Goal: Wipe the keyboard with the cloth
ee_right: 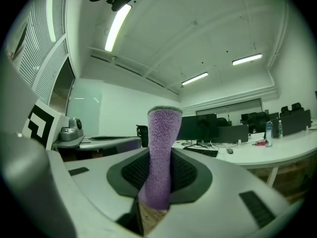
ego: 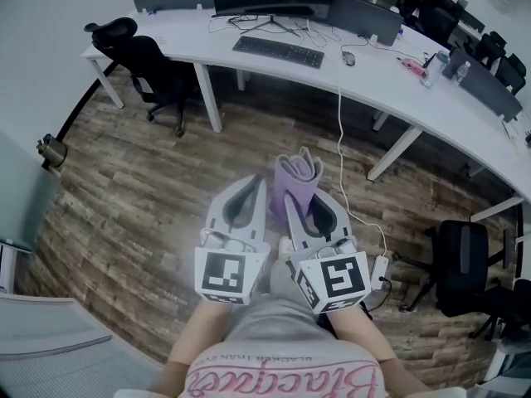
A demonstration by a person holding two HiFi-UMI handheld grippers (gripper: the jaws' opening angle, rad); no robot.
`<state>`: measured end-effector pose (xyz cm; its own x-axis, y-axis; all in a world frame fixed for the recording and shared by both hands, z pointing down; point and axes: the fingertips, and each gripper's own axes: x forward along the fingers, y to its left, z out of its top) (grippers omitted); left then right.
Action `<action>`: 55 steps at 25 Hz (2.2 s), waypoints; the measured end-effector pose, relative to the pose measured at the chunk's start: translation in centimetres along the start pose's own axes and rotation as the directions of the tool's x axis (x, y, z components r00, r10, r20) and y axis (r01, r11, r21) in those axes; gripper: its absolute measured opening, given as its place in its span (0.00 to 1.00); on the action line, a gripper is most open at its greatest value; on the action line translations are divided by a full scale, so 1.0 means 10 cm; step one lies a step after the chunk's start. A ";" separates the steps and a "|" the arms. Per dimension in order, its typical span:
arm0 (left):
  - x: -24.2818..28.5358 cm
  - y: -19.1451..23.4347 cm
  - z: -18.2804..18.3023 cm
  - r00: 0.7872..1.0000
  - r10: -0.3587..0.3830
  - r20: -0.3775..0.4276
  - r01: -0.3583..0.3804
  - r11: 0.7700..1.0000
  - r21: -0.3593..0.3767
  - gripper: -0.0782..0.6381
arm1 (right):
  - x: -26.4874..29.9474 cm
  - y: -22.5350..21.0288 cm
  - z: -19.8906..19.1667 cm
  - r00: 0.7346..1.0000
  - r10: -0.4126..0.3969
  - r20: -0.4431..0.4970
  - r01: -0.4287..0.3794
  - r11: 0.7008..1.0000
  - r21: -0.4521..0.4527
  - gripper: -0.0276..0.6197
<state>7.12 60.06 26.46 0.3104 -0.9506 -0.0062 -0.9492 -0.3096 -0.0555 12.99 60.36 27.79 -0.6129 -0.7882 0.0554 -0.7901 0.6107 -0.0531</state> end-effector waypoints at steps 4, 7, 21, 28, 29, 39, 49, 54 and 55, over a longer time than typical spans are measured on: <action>0.40 0.12 -0.06 1.000 0.024 -0.012 -0.024 1.000 -0.001 0.12 | 0.33 -0.25 -0.02 1.000 0.027 -0.009 -0.027 1.000 0.004 0.18; 0.71 0.17 -0.06 0.999 0.036 -0.019 -0.036 0.999 -0.005 0.12 | 0.55 -0.48 0.01 0.999 0.040 -0.015 -0.040 0.999 0.006 0.18; 2.07 0.48 -0.07 0.994 0.105 -0.028 -0.105 0.994 0.002 0.12 | 1.62 -1.47 0.15 0.994 0.105 -0.032 -0.105 0.994 0.013 0.18; 2.47 0.68 -0.07 0.990 0.139 -0.008 -0.139 0.990 0.012 0.12 | 2.04 -1.72 0.17 0.990 0.136 -0.029 -0.135 0.991 0.009 0.18; 2.51 0.73 -0.06 0.989 0.147 -0.005 -0.147 0.989 0.011 0.12 | 2.10 -1.73 0.19 0.990 0.140 -0.025 -0.140 0.990 0.004 0.18; 2.98 1.19 -0.14 0.985 0.175 -0.013 -0.175 0.985 0.002 0.12 | 2.72 -1.90 0.15 0.987 0.152 -0.047 -0.152 0.988 0.001 0.18; 3.71 1.88 -0.16 0.992 0.122 -0.011 -0.122 0.992 0.021 0.12 | 3.68 -2.09 0.19 0.993 0.111 -0.041 -0.110 0.994 0.023 0.18; 4.08 2.33 -0.14 0.996 0.086 -0.013 -0.085 0.996 0.034 0.12 | 4.25 -2.13 0.26 0.997 0.063 -0.042 -0.063 0.998 0.021 0.18; 4.14 2.42 -0.15 0.997 0.080 -0.014 -0.079 0.996 0.032 0.12 | 4.35 -2.13 0.26 0.997 0.058 -0.044 -0.057 0.998 0.021 0.18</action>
<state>-3.06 13.15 26.39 0.2330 -0.9725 0.0038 -0.9688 -0.2325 -0.0863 3.20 12.82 28.70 -0.6573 -0.7474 0.0964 -0.7536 0.6528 -0.0767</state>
